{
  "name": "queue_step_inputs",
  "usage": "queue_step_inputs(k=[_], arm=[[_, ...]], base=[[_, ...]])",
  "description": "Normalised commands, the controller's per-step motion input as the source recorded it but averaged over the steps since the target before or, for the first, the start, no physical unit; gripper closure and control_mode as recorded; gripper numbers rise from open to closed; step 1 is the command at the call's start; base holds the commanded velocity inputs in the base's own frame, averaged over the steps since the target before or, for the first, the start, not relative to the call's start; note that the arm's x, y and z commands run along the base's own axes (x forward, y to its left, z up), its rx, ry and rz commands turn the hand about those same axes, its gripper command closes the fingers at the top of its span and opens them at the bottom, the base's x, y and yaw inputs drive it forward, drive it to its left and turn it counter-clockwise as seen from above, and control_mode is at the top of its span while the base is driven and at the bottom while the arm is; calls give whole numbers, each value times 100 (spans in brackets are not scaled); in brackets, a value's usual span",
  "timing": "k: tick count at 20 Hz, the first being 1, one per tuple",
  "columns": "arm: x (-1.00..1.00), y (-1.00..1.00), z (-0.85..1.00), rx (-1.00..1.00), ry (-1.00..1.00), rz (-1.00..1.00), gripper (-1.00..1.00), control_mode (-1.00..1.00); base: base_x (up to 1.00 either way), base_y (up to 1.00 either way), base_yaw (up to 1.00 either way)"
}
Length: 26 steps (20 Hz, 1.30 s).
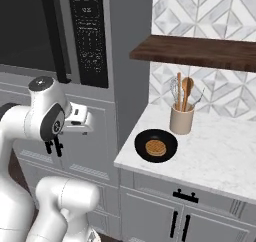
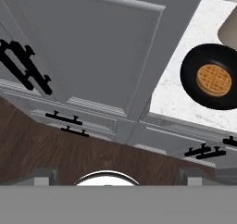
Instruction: Open the microwave, place the bowl with waffle inside the microwave, then close the microwave door and turn it on.
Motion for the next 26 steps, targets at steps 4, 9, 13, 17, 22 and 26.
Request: queue_step_inputs(k=[4, 9, 13, 17, 22, 26], arm=[[0, 0, 0, 0, 0, 0, -100, 100], [-3, 0, 0, 0, -3, 2, -100, -100], [-1, 8, 34, 0, -21, -2, -100, -100], [0, 27, 49, 0, -34, -11, -100, -100], [5, 31, 36, 0, -34, -13, -100, -100], [14, 32, 20, 0, -30, -12, -100, -100]], base=[[0, -16, 35], [-1, -8, 16], [0, 0, 0], [0, 0, 0], [0, 0, 0], [0, 0, 0]])
